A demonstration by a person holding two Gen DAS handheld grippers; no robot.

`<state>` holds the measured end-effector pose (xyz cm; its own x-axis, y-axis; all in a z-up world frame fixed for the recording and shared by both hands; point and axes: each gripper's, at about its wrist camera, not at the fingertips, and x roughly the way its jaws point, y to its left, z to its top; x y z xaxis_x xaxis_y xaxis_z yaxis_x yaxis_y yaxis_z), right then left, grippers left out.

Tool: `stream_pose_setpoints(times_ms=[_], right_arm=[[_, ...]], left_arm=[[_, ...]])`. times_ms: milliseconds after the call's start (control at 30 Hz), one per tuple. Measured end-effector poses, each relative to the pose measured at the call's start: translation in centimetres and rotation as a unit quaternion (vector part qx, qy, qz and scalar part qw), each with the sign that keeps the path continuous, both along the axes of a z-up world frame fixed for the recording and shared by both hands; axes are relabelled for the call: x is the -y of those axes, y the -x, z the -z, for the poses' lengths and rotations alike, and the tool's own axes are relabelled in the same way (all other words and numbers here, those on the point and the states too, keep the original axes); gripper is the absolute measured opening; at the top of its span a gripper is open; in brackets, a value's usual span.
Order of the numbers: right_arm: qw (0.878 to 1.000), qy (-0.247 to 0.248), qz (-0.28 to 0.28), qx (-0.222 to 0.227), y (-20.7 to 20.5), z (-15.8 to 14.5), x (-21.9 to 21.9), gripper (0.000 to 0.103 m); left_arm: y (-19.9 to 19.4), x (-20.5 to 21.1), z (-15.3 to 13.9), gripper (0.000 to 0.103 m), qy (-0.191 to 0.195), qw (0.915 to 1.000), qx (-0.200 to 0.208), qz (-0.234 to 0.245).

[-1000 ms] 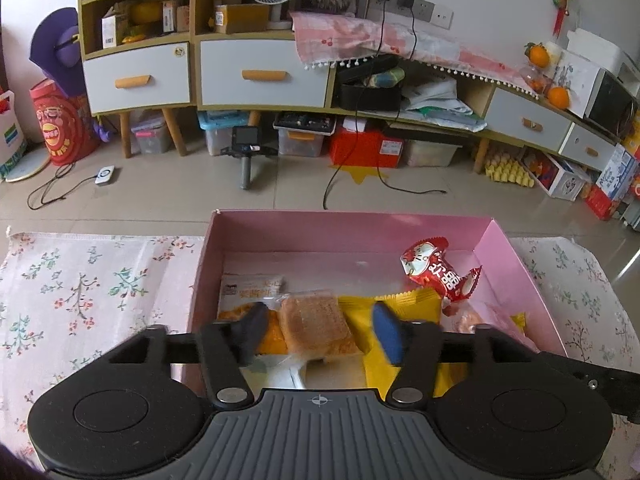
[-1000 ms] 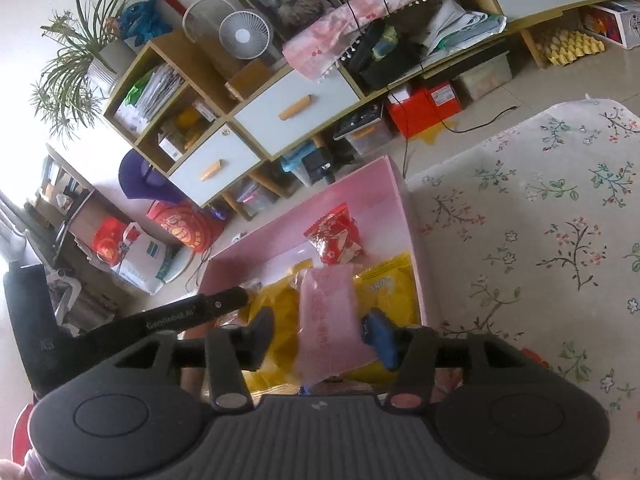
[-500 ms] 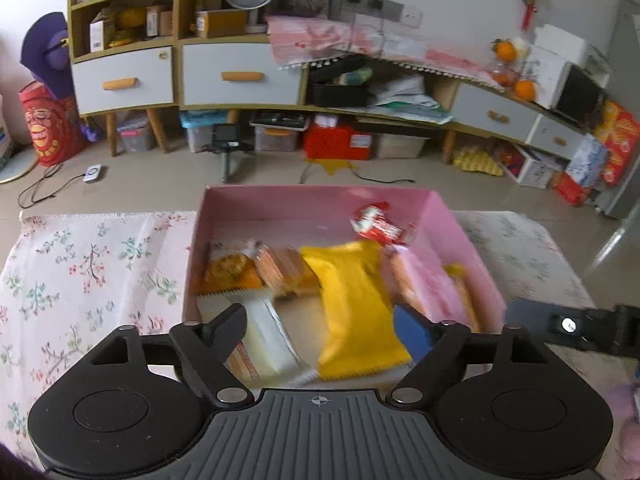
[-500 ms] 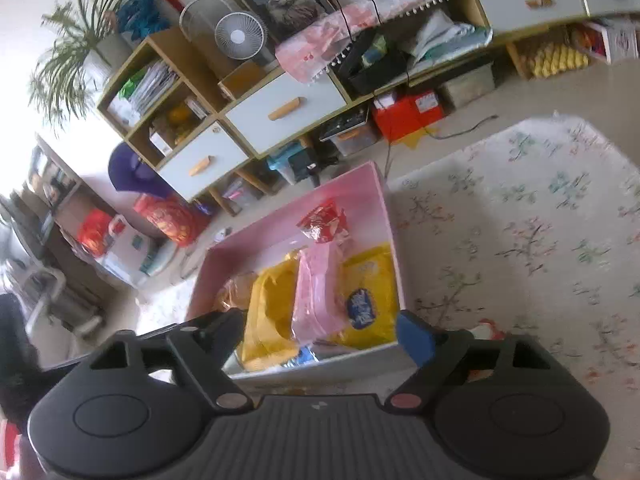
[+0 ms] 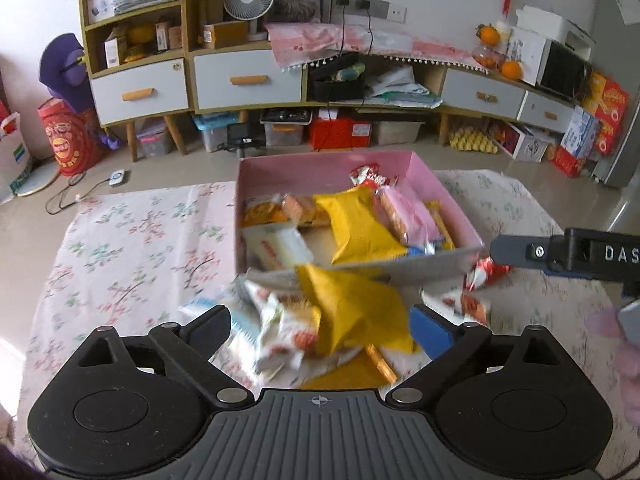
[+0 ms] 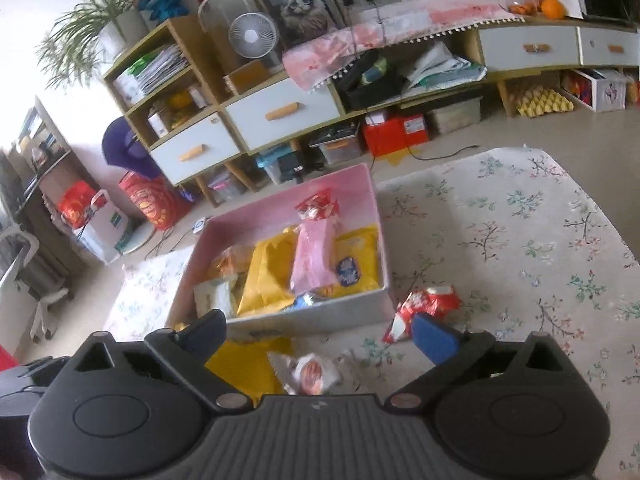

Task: Organize snacks
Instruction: 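Move both grippers back from the box to the remaining snacks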

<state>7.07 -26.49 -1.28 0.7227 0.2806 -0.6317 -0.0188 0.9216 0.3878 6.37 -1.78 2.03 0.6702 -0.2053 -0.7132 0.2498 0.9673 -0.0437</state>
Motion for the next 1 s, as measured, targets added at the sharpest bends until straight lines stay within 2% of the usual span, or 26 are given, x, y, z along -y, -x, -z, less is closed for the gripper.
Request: stream_pose_setpoints(times_ms=[100, 233, 367, 567, 800, 1000], right_arm=[[1.0, -0.004, -0.005, 0.004, 0.8, 0.4, -0.4, 0.088], [1.0, 0.014, -0.008, 0.007, 1.6, 0.9, -0.9, 0.088], [1.0, 0.026, -0.011, 0.013, 2.3, 1.1, -1.5, 0.089], [0.998, 0.051, -0.023, 0.027, 2.8, 1.4, -2.8, 0.09], [0.995, 0.091, -0.043, 0.026, 3.0, 2.9, -4.2, 0.09], [0.991, 0.116, -0.065, 0.029, 3.3, 3.3, -5.0, 0.09]], left_arm=[[1.3, -0.7, 0.3, 0.099, -0.002, 1.0, 0.003, 0.003], [2.4, -2.1, 1.6, 0.1, 0.016, 0.9999, 0.002, 0.001], [2.7, -3.4, 2.7, 0.1, 0.025, 0.9996, -0.01, 0.01], [3.0, -4.8, 3.3, 0.1, 0.031, 0.9994, -0.004, 0.012], [2.5, -5.0, 4.4, 0.1, 0.027, 0.9994, 0.004, 0.021], [2.0, -3.9, 6.3, 0.1, 0.015, 0.9985, -0.003, 0.053]])
